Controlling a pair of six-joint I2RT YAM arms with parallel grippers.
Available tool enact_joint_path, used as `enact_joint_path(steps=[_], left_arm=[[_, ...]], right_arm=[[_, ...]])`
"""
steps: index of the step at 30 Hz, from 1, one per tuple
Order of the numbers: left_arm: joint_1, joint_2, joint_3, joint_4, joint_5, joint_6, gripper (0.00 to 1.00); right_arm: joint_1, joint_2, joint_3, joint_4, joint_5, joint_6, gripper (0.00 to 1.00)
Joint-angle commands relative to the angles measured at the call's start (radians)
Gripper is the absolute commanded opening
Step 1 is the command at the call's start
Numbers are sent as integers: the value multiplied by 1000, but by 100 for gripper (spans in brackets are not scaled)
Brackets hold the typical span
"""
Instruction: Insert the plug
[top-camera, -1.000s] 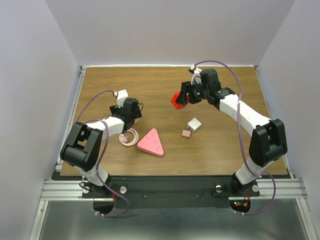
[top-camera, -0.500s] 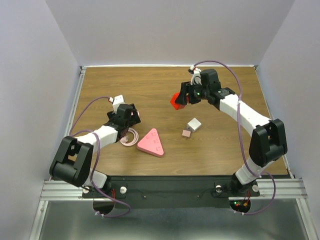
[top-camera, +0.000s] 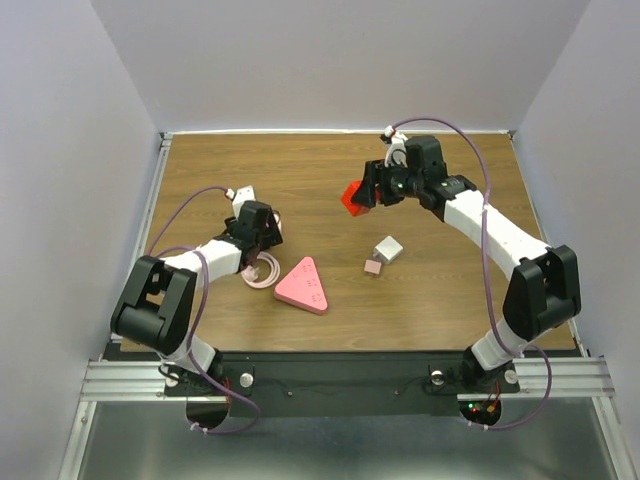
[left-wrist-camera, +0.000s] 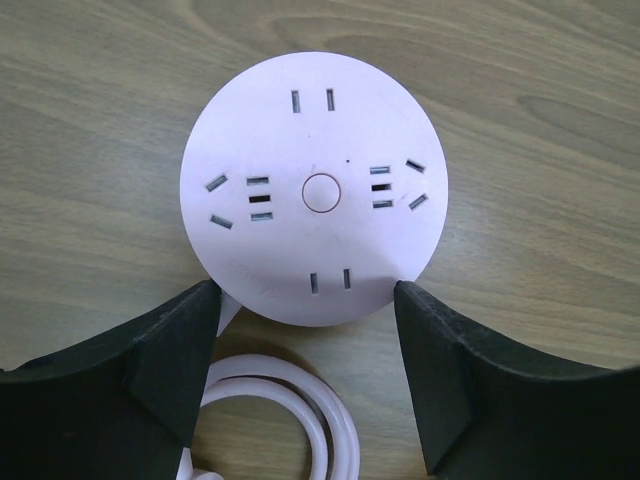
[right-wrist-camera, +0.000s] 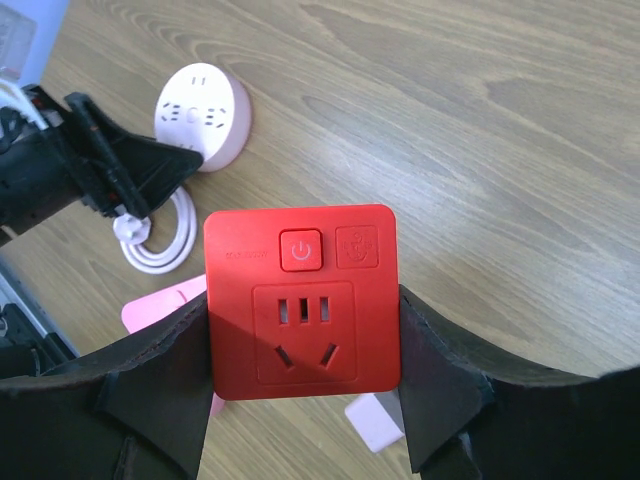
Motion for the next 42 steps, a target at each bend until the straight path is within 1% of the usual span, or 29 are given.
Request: enact_joint_path(steps=[1,7,10,12,13,14,18,20,25,26,29,32,36,42], left_arm=[[7,59,48,-41,58,39,76],[7,147,95,-37,139,88,76],[-1,184,155,-35,194,137,75],[-4,211,180,-35,225,147,71],[-14,233,201,-32,258,150,68],[-15,233,214,-32,259,156,67],[-94,300,267,-32,286,216,60],[-122,314,286,-27,343,243,58],[-194,336,307,-14,403,331,55],[-217,334,309,-14,406,340,54],[-240,323,301,-15,389,352,54],[-240,304,298,-20,355,357,55],[-240,299,312,-29,349,362,55],[-240,307,338,-46,334,339,56]], right_arm=[[-6,-61,-13,46,1,6,1],[-6,-60,-13,46,0,6,0],[-6,-58,-9,48,0,8,0],[-6,-53,-5,46,1,9,0],[-4,-50,-4,45,4,11,1],[-6,-50,-4,45,4,13,1],[-6,-43,-4,46,26,9,1],[-6,-41,-5,43,41,0,1],[-7,-4,5,42,98,-15,0],[-7,12,14,42,104,-17,0],[-7,39,22,38,115,-27,0],[-7,43,-4,38,84,-66,0],[-7,36,-53,40,30,-145,1],[-6,16,-88,49,50,-202,0]])
